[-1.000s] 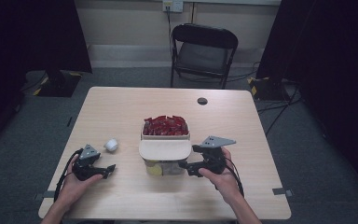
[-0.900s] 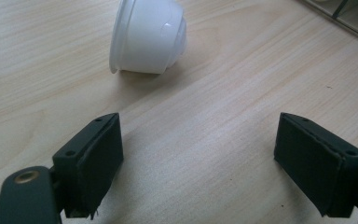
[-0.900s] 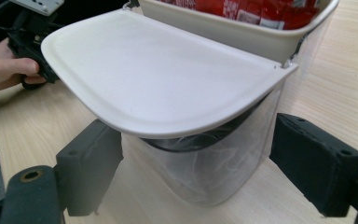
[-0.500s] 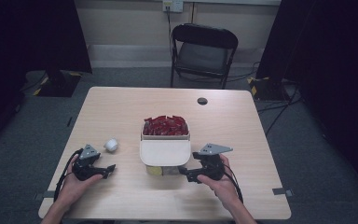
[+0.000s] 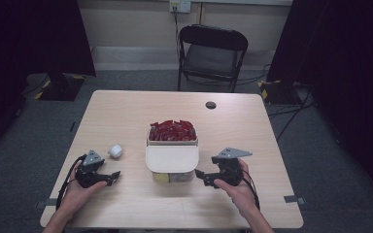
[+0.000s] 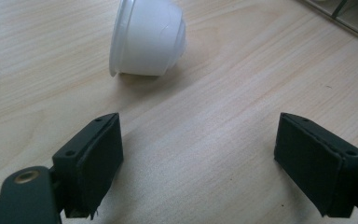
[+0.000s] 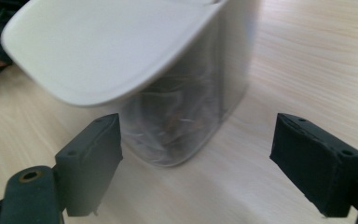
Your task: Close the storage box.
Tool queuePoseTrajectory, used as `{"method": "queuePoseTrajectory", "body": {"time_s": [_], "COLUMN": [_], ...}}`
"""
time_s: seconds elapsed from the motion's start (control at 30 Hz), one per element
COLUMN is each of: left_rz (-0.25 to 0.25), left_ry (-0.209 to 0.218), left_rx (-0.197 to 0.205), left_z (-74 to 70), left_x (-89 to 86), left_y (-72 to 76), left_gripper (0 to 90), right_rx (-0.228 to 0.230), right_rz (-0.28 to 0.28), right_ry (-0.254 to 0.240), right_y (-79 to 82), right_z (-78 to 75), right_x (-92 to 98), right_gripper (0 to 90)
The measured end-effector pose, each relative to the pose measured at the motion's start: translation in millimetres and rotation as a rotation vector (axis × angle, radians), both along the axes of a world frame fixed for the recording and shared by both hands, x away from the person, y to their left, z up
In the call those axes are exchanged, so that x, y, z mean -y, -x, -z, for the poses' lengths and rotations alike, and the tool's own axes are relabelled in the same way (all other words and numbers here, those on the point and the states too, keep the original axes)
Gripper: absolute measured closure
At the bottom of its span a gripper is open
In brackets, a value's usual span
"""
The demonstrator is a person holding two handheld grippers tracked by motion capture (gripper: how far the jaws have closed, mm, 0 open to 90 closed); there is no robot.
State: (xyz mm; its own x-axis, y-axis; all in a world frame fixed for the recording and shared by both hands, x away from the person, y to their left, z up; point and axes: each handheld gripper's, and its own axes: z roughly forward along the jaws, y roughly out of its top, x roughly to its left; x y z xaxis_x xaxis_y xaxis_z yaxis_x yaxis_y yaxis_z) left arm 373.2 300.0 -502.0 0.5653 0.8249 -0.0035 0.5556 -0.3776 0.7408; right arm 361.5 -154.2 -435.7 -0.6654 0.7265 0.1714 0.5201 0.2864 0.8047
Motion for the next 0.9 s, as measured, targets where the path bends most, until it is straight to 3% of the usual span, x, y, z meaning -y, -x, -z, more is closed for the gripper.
{"method": "queuePoseTrajectory", "body": {"time_s": [0.37,0.63,0.9], "left_rz": [0.005,0.008,0.005], "left_ry": [-0.001,-0.008,-0.006], "left_rx": [-0.003,-0.003,-0.002], "left_z": [0.0,-0.2,-0.1], "left_x": [-0.3,-0.8,-0.7], "left_y": [-0.6,-1.1,-1.2], "left_gripper": [14.7,14.6,14.7], "right_rx": [0.000,-0.029,-0.057], "right_rz": [0.145,0.227,0.293], "right_ry": [0.008,0.082,0.065], "right_y": [-20.2,-37.9,-47.1], "right_z": [0.1,11.2,23.8], "right_x": [39.2,62.3,85.5], "right_gripper": [15.4,15.4,15.1]}}
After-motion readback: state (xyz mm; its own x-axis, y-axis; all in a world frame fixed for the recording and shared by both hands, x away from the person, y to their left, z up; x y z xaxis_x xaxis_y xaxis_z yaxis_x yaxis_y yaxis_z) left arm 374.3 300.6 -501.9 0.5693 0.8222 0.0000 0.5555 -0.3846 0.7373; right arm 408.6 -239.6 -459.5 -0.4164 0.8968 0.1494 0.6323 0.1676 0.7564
